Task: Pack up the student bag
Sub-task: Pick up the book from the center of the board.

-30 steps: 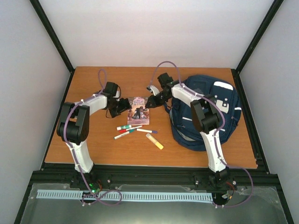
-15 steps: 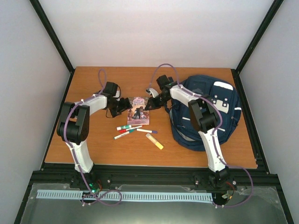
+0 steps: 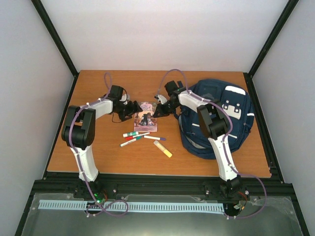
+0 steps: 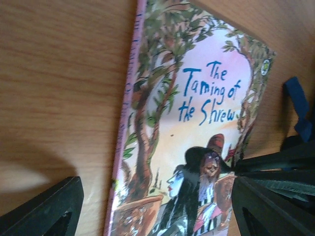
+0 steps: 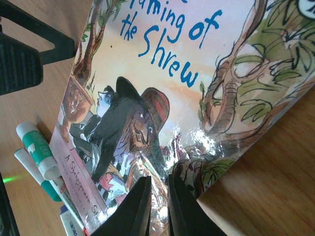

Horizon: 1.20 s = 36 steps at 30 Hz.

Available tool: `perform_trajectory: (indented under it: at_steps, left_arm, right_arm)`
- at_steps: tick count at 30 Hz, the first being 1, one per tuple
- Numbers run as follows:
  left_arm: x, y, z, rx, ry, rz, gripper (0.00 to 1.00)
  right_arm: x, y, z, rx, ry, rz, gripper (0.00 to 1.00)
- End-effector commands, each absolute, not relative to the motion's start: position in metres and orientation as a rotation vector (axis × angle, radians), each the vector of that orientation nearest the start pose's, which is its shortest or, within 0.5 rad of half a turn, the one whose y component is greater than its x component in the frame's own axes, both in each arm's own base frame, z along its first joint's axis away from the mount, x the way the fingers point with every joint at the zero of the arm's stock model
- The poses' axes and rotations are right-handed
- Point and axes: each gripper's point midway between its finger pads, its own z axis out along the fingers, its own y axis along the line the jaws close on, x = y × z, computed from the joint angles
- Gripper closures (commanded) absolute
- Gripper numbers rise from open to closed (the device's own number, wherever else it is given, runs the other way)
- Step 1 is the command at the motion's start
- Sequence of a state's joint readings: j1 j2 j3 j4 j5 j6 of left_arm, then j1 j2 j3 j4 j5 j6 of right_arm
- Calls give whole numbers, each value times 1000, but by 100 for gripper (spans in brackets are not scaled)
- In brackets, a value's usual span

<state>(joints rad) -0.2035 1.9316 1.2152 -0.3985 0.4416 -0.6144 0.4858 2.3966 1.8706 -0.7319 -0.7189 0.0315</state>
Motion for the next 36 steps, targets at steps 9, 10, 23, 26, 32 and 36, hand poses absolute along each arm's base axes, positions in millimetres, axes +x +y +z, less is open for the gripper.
perform_trajectory:
  at_steps: [9,10,23,26,32,36]
  left_arm:
    - [396,-188,16,-438,2814,-1110,22]
    - [398,-191,22,-425,2783,-1148,24]
    - [410,-212,88,-304,2542,-1399,39]
    - [411,-214,100,-285,2504,-1424,43]
    - [415,-217,117,-273,2440,-1462,53]
    - [418,-217,113,-306,2467,-1454,56]
  right_arm:
    - [377,328,-38,-750,2919,1073,89]
    - [376,328,-39,-750,2923,1075,89]
    - [373,329,-44,-770,2927,1093,90]
    - [373,329,-44,-766,2927,1098,89]
    - [372,330,-44,-767,2926,1111,89]
    - [371,332,-42,-774,2922,1115,89]
